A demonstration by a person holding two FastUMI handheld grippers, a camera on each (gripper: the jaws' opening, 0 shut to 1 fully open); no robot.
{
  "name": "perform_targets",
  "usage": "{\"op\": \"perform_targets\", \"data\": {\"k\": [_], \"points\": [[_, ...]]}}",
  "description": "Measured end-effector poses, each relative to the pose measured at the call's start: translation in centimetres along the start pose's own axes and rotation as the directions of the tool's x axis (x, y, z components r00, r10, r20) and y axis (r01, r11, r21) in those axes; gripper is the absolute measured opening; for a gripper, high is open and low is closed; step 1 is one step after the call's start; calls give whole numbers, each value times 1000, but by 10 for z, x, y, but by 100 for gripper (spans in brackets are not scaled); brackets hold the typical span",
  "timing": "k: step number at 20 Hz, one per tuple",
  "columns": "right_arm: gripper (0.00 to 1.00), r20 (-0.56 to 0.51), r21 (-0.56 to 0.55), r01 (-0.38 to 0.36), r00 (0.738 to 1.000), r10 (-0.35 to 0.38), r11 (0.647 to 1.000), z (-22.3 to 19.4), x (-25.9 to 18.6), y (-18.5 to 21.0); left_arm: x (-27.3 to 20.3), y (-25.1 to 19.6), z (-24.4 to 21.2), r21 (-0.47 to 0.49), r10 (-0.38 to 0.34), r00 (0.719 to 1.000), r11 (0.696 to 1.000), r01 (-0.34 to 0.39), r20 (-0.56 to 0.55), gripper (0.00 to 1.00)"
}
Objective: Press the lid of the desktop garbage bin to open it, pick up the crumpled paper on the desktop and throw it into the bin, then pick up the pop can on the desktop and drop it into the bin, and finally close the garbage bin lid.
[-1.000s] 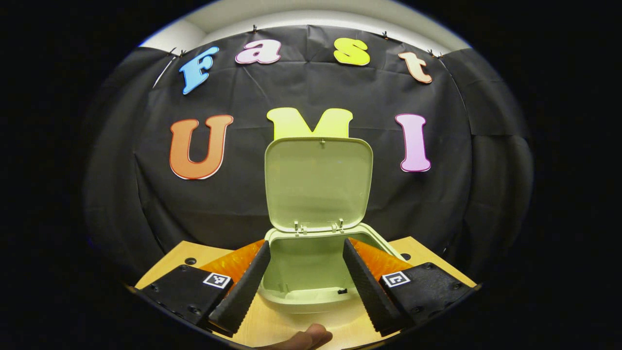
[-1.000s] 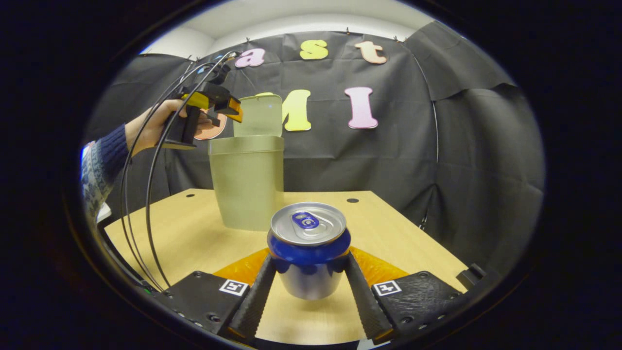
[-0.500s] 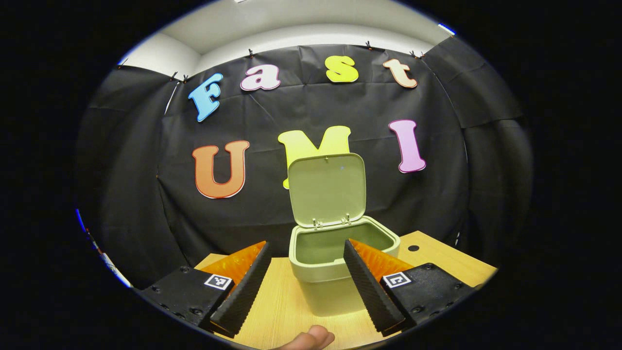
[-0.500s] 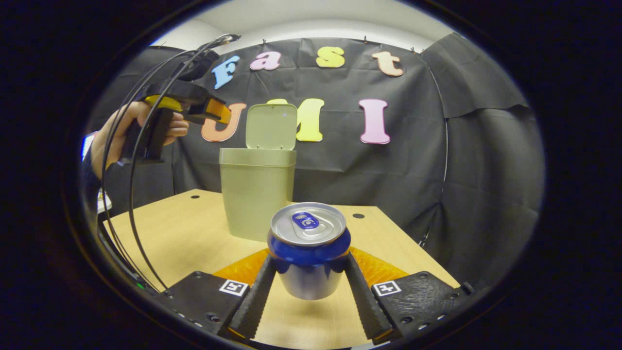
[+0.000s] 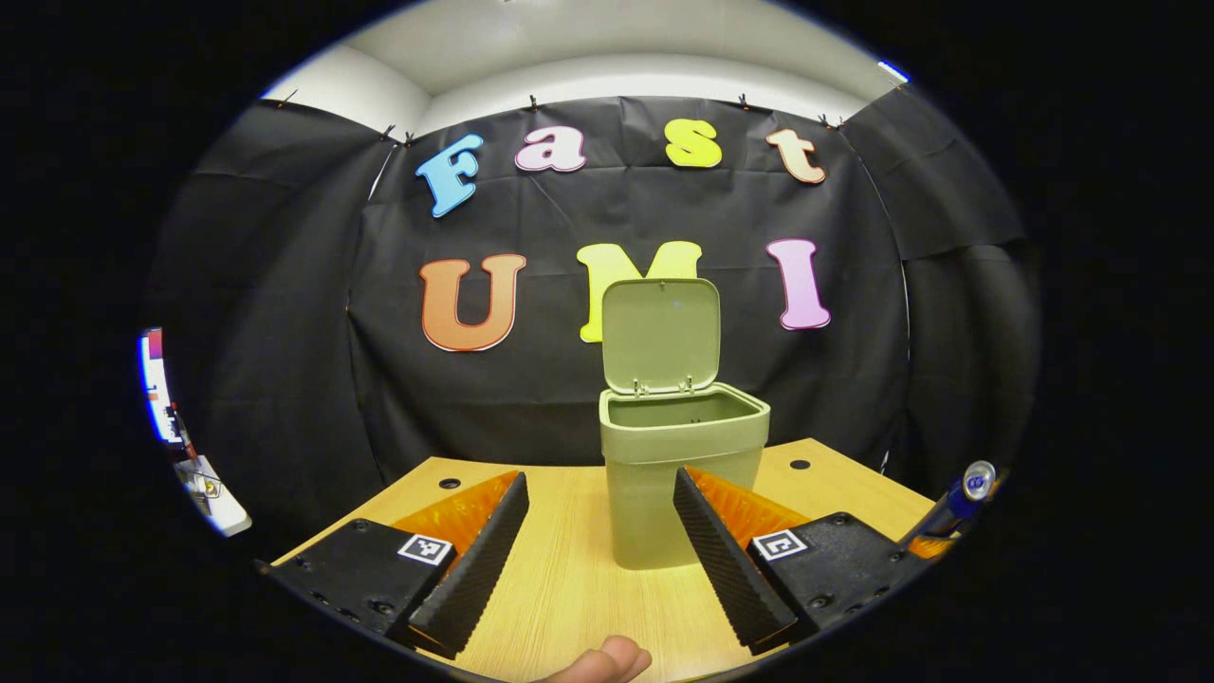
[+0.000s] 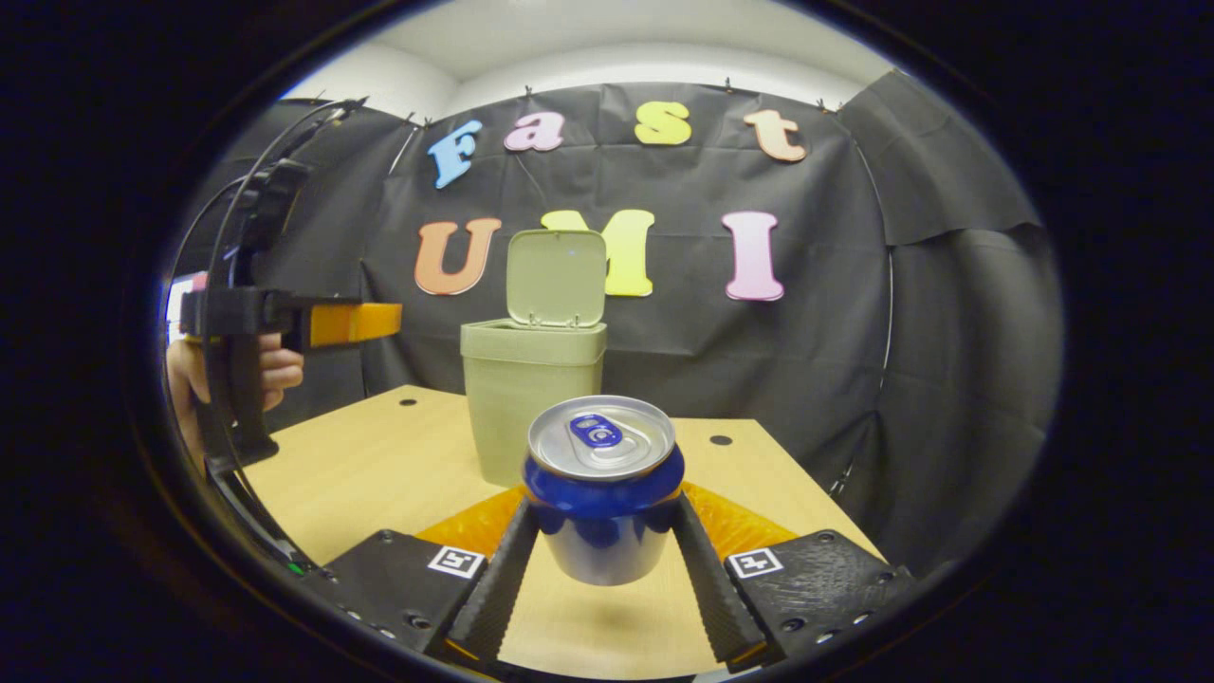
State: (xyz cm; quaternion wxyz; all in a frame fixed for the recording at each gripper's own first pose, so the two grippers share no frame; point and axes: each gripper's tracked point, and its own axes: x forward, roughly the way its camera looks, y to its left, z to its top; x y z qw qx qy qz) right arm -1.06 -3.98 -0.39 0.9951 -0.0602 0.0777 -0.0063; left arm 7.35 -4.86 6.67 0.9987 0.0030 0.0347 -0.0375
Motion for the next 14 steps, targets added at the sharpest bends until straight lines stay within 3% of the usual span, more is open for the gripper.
{"op": "perform_targets", "data": {"k": [3,4,9,10,14], "points": [[78,-15,-16,-22,1000,22,1000,19,1,11,-17,5,-1,-27,-8,1000,1000,9,20,95],[78,-20,-21,-37,999,37,999,27,1,16,-23,6,-4,-34,-8,1000,999,9,20,99],[80,-39,-8,-132,991,132,991,86,9,45,-45,17,-9,-30,14,999,999,-12,46,99],[78,-40,-11,-147,988,147,989,100,14,51,-47,20,-13,-34,15,999,999,-14,42,95],[78,-54,-29,-143,989,141,989,146,44,72,-53,32,-24,-47,36,999,998,-34,35,99]]}}
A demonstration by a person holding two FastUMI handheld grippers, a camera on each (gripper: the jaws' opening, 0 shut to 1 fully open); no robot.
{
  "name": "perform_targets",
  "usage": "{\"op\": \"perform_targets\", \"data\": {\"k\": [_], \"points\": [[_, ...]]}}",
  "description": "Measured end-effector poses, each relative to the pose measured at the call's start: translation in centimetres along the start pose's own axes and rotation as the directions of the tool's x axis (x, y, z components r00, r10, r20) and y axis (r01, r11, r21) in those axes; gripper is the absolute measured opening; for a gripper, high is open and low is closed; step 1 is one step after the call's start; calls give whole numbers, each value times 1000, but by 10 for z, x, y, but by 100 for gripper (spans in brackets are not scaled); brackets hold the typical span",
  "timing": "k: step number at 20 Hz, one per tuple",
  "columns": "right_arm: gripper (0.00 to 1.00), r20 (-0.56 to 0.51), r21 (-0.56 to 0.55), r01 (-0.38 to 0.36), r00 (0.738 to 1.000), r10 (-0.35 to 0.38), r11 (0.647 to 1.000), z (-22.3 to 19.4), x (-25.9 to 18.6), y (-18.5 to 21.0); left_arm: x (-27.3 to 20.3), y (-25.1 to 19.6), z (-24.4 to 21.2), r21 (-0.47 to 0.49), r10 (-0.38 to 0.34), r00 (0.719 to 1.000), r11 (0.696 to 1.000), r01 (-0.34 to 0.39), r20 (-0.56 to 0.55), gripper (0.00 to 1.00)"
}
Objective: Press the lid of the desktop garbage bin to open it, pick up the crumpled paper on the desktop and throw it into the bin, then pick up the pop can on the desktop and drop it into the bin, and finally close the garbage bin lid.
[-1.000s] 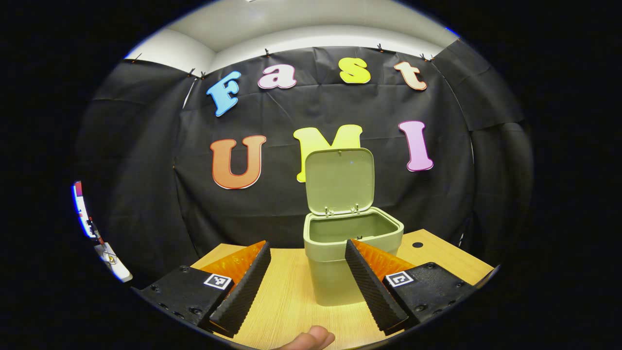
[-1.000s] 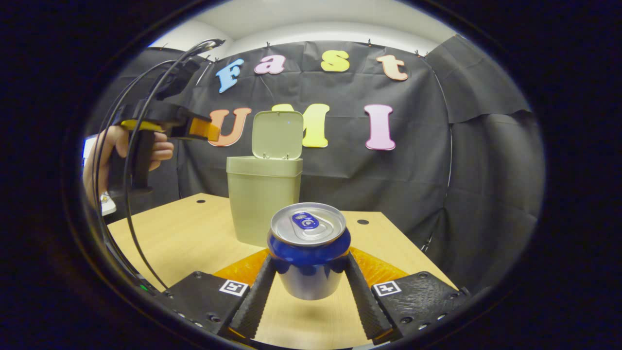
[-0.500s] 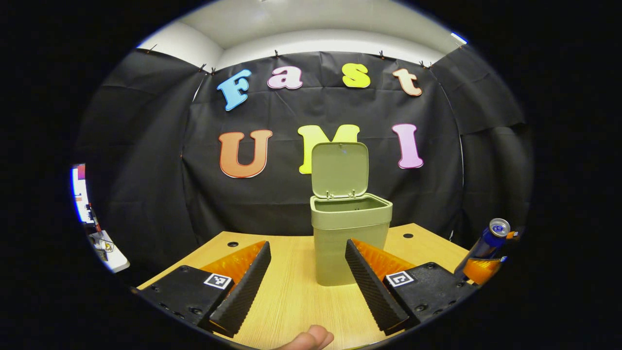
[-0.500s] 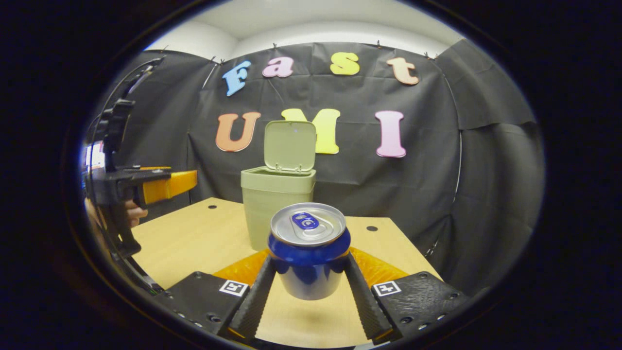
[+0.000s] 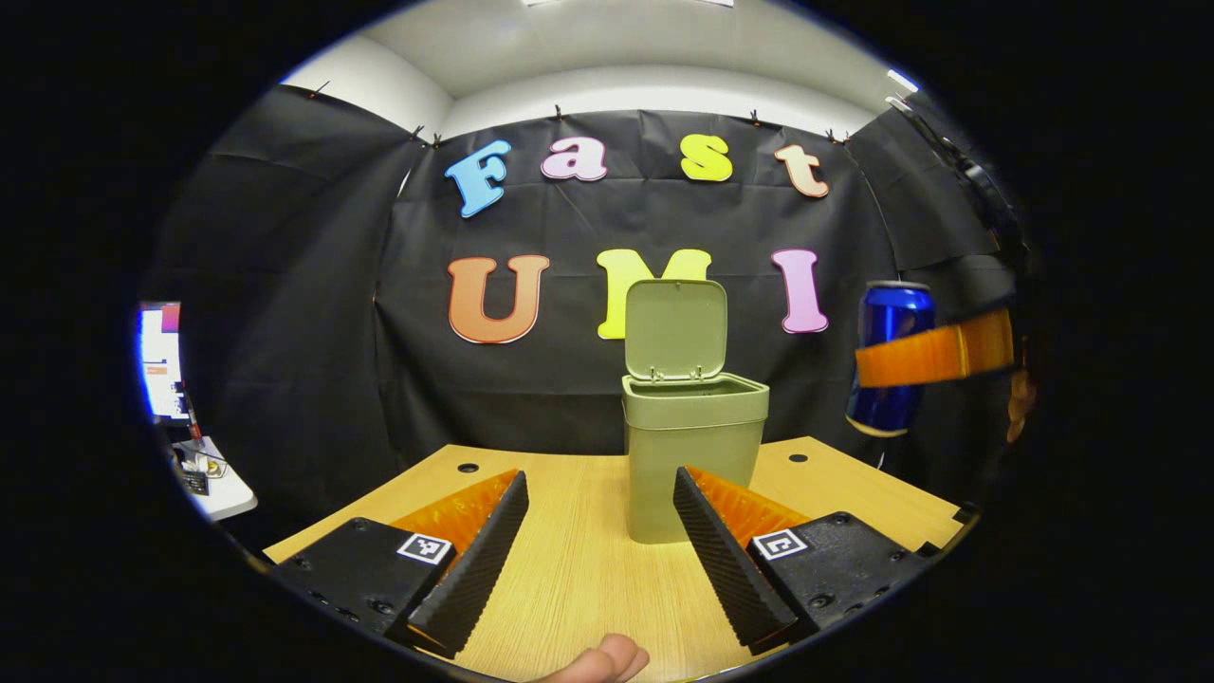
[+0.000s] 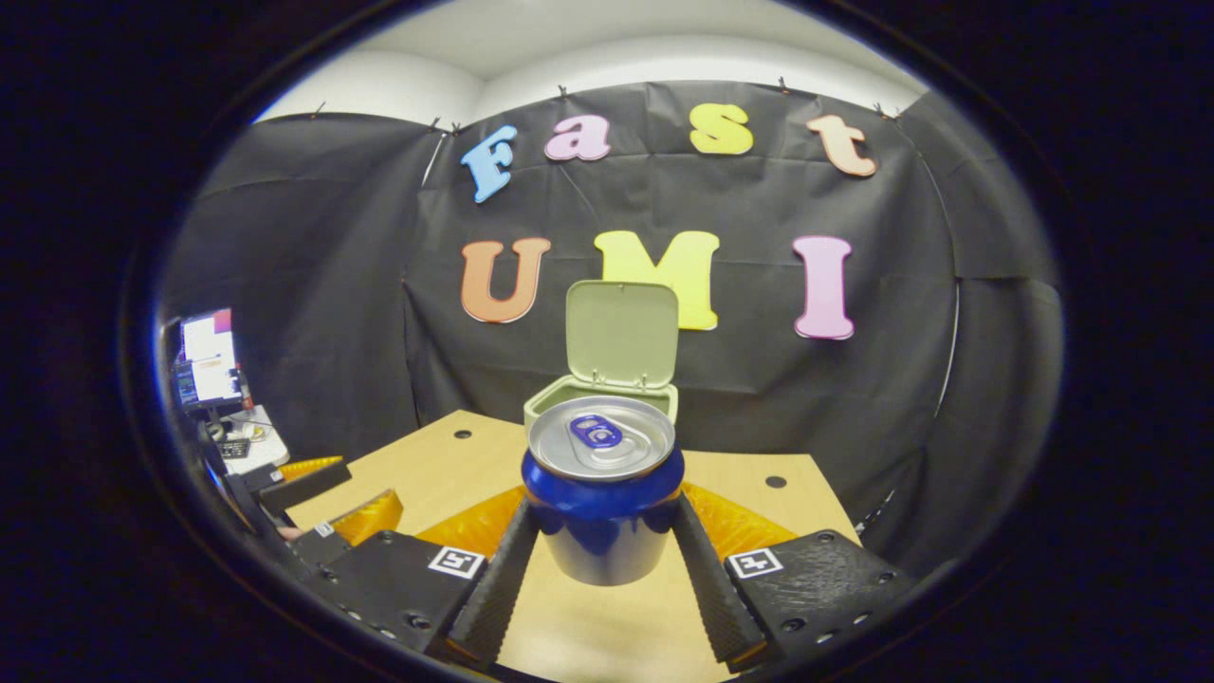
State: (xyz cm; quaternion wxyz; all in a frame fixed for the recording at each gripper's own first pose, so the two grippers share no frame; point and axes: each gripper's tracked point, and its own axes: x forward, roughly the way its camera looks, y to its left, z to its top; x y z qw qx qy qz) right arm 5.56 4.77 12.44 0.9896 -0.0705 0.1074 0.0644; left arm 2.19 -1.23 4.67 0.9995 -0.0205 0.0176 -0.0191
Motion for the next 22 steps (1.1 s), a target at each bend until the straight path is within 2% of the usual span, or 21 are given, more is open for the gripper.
{"op": "perform_targets", "data": {"k": [4,9,13,15,22], "points": [[78,-20,-26,34,999,-35,999,38,49,7,-1,7,-13,-49,-12,1000,999,12,-6,99],[78,35,-15,102,994,-102,995,87,124,-6,1,17,-10,-77,-8,1000,997,8,7,99],[78,-10,39,98,995,-98,994,84,187,3,1,21,-10,-84,-10,1000,996,10,8,99],[78,-59,53,124,991,-121,991,74,213,2,-1,21,-9,-81,-15,1000,997,16,12,99],[80,-87,45,167,983,-163,985,66,251,0,0,14,-13,-73,-52,999,996,53,17,99]]}}
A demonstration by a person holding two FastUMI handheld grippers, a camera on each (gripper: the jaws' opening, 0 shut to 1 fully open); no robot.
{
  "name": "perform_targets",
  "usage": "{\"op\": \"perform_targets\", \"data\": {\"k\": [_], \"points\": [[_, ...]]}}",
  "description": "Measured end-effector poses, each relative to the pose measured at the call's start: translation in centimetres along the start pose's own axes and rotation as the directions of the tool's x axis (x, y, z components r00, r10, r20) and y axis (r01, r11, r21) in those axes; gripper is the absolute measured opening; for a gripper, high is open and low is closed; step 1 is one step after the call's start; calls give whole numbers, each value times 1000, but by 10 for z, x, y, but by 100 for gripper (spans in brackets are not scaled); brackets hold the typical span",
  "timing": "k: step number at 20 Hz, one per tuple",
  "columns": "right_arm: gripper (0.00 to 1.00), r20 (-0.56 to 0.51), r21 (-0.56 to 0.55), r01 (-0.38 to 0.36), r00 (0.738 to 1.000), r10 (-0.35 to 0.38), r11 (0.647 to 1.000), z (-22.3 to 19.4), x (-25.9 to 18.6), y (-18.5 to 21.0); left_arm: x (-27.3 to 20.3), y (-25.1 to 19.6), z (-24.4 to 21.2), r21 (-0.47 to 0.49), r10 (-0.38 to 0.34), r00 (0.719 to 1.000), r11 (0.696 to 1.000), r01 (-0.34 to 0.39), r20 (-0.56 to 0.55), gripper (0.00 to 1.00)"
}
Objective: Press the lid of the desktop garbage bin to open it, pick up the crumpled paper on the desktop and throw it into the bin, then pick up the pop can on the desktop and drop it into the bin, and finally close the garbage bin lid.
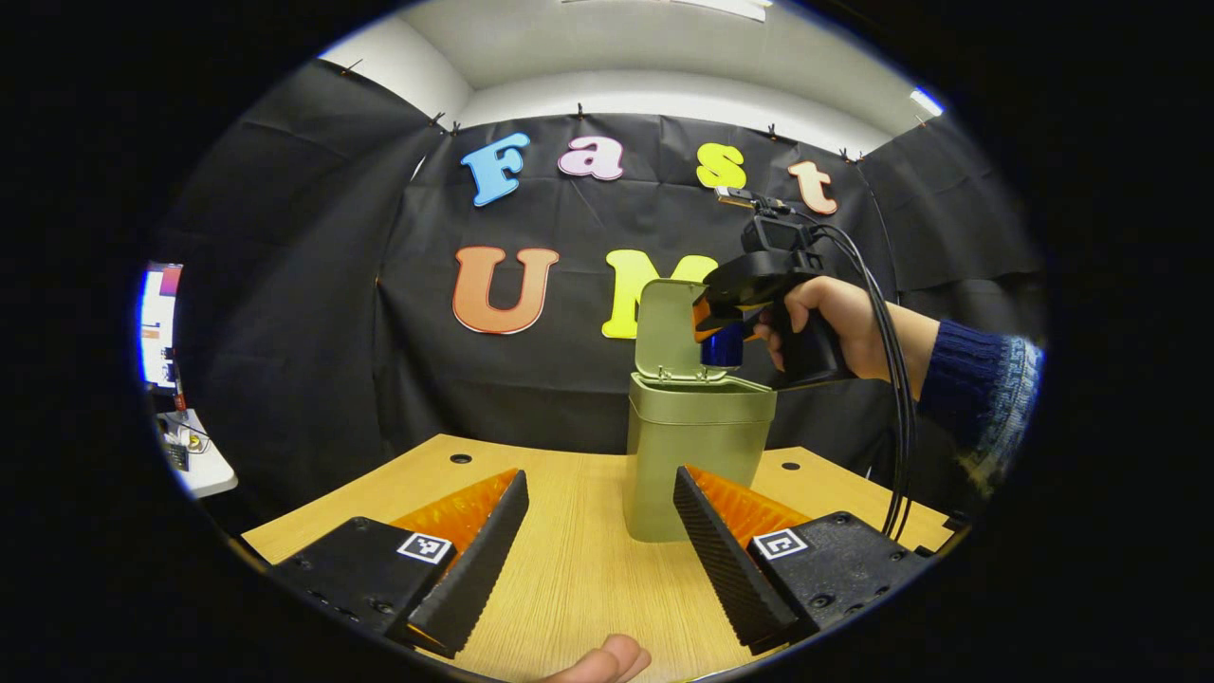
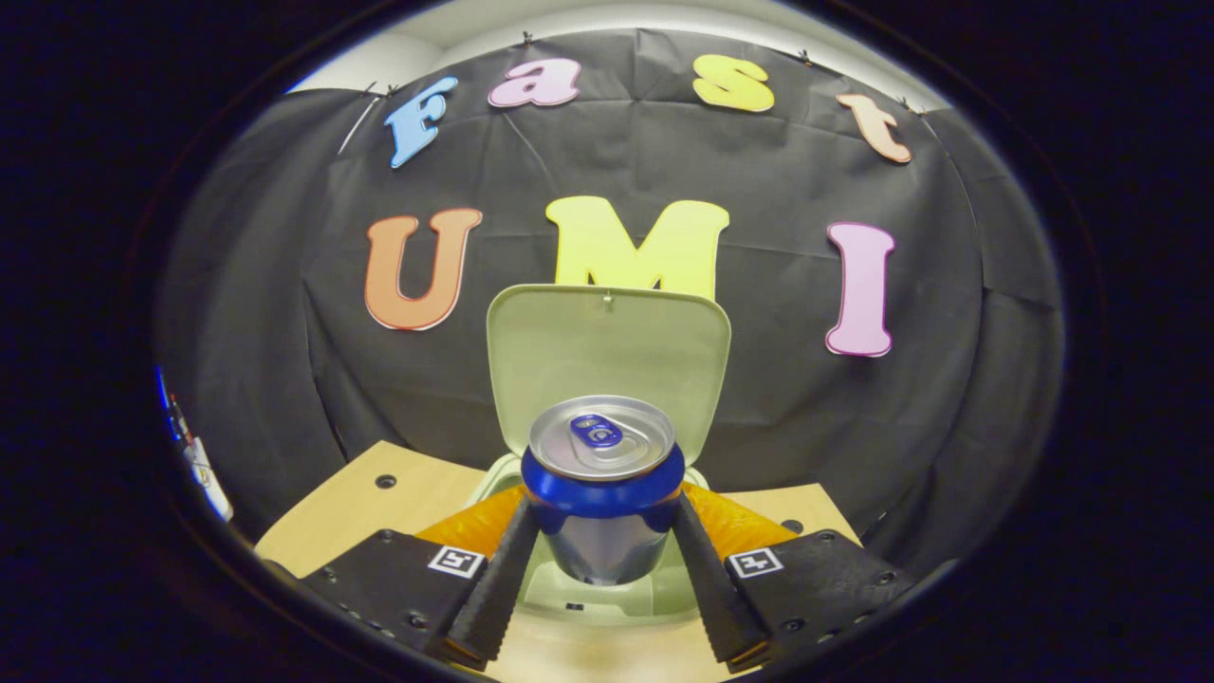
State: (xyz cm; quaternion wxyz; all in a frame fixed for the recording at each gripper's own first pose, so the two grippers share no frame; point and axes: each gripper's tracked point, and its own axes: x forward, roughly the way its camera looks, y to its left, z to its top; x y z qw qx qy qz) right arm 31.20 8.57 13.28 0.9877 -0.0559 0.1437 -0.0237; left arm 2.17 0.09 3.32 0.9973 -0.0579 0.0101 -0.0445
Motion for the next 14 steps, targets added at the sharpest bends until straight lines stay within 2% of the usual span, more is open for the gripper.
{"op": "perform_targets", "data": {"k": [5,10,14], "points": [[78,-29,42,-15,999,17,999,-6,13,-2,1,2,-2,0,-11,1000,1000,11,-4,99],[82,-43,44,-29,999,31,999,-9,18,5,3,6,-2,1,2,1000,1000,-2,-8,99],[93,-18,19,-28,999,28,999,0,11,14,4,14,-1,-10,8,1000,1000,-8,-9,99]]}}
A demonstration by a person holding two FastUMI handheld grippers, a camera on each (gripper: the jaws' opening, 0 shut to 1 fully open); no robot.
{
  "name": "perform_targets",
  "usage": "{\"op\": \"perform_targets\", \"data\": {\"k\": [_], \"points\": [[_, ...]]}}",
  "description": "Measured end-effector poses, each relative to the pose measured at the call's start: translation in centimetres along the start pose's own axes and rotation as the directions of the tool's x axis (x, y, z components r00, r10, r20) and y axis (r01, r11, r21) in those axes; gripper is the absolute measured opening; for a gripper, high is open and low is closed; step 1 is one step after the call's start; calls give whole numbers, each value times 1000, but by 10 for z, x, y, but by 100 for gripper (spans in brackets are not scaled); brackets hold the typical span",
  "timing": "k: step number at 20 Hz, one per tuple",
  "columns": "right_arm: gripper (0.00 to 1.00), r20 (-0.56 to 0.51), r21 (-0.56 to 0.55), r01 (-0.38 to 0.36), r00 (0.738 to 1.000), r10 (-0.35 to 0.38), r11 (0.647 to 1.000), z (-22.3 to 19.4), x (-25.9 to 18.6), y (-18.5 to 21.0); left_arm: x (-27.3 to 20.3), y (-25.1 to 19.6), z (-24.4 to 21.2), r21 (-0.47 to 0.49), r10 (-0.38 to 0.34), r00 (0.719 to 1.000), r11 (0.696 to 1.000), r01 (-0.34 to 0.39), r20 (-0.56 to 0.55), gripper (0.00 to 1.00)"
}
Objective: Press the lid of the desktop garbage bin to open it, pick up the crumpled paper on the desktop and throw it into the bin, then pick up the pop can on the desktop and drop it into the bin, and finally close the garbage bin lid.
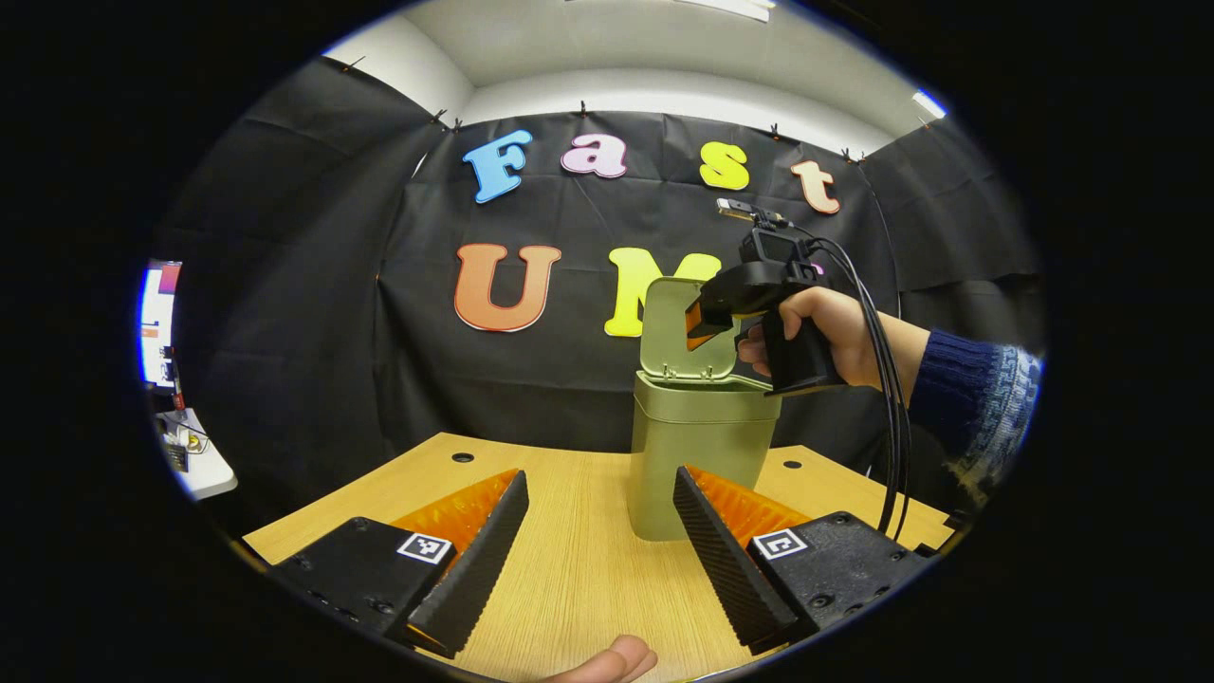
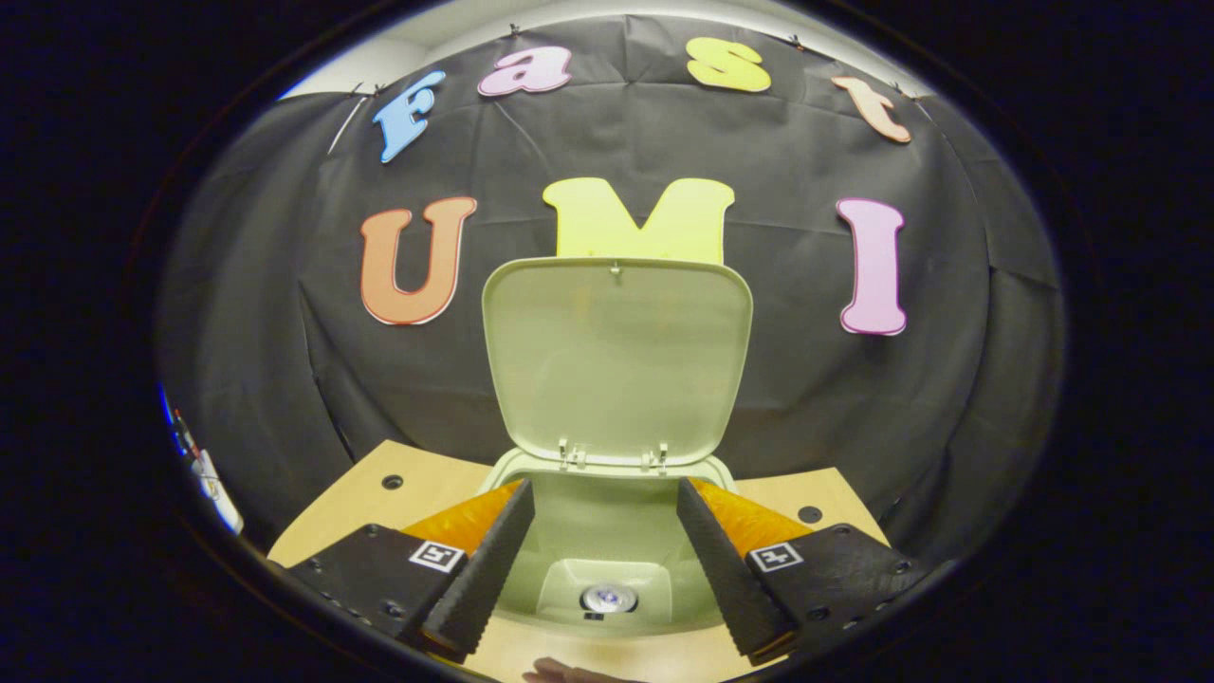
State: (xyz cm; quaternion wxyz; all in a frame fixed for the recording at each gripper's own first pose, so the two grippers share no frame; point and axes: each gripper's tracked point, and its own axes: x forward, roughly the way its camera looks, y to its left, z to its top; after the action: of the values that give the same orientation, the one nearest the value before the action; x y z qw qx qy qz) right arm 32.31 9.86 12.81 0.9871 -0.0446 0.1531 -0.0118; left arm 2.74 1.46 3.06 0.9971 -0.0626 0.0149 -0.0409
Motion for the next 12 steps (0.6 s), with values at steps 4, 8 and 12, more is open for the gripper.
{"op": "perform_targets", "data": {"k": [4,8,12], "points": [[94,46,-15,0,999,1,1000,26,-13,9,3,9,-3,-27,3,1000,1000,-3,-12,99],[94,115,-25,-9,993,11,1000,71,-32,14,4,17,-2,-36,11,1000,999,-11,-14,99],[95,190,-19,3,982,1,1000,120,-39,11,5,14,-3,-41,-9,1000,999,8,-15,98]]}}
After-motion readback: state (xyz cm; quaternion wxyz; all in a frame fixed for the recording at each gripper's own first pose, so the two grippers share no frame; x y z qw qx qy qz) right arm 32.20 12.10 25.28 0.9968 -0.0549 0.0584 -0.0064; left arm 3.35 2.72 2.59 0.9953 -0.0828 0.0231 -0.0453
